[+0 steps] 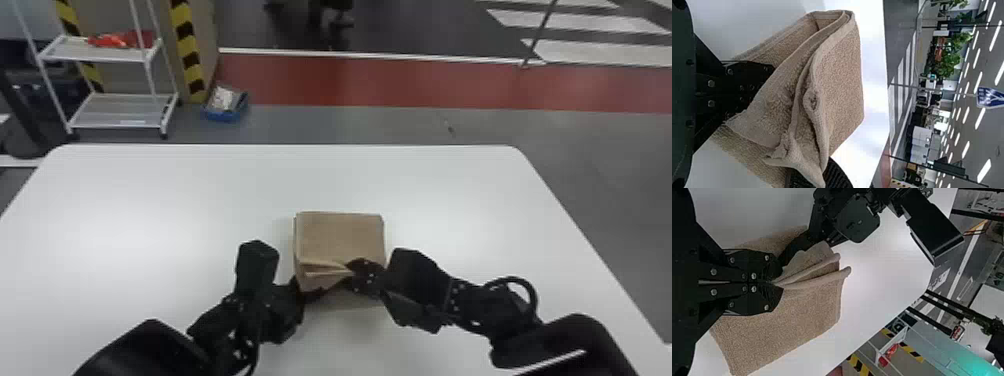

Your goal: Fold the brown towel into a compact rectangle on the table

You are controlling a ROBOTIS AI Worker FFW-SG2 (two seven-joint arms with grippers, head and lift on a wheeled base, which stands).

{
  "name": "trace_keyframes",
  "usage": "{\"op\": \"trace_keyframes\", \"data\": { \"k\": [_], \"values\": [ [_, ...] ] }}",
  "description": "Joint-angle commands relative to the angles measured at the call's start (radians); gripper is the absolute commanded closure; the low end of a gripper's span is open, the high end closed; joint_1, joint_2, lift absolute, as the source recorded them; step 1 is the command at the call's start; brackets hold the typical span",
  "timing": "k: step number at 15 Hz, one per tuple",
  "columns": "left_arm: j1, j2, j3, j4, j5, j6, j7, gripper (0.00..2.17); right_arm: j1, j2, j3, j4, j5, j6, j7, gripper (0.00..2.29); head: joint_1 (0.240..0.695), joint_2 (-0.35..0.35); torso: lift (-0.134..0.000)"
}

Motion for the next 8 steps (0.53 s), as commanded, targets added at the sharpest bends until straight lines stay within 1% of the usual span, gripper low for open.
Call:
{"op": "trace_keyframes", "data": {
  "k": [1, 2, 3, 4, 5, 6, 8],
  "values": [
    [0.003, 0.001, 0.002, -0.001, 0.0, 0.0, 0.0, 1.73, 0.022, 0.001, -0.007, -0.012, -0.001, -0.006, -0.006, 1.48, 0.695, -0.095, -0.123],
    [0.003, 0.001, 0.002, -0.003, -0.002, 0.0, 0.0, 1.73, 0.035, 0.001, -0.018, -0.022, -0.004, -0.009, -0.017, 1.3, 0.695, -0.094, -0.123],
    [0.004, 0.001, 0.002, -0.003, -0.002, 0.0, 0.0, 1.73, 0.051, 0.006, -0.038, -0.031, -0.017, -0.019, -0.034, 0.88, 0.695, -0.096, -0.123],
    [0.006, 0.001, 0.002, -0.003, -0.002, 0.0, 0.0, 1.73, 0.06, 0.008, -0.053, -0.045, -0.036, -0.031, -0.047, 0.42, 0.695, -0.099, -0.123],
    [0.009, 0.001, 0.002, -0.006, -0.003, 0.0, 0.0, 1.73, 0.066, 0.011, -0.069, -0.056, -0.045, -0.031, -0.053, 0.13, 0.695, -0.102, -0.123],
    [0.014, 0.001, 0.002, -0.007, -0.009, 0.0, 0.0, 1.73, 0.072, 0.012, -0.081, -0.067, -0.048, -0.028, -0.067, 0.06, 0.695, -0.112, -0.123],
    [0.015, 0.001, 0.005, -0.007, -0.011, 0.003, 0.0, 1.73, 0.08, 0.014, -0.115, -0.076, -0.073, -0.031, -0.101, 0.03, 0.695, -0.123, -0.123]
  ]
}}
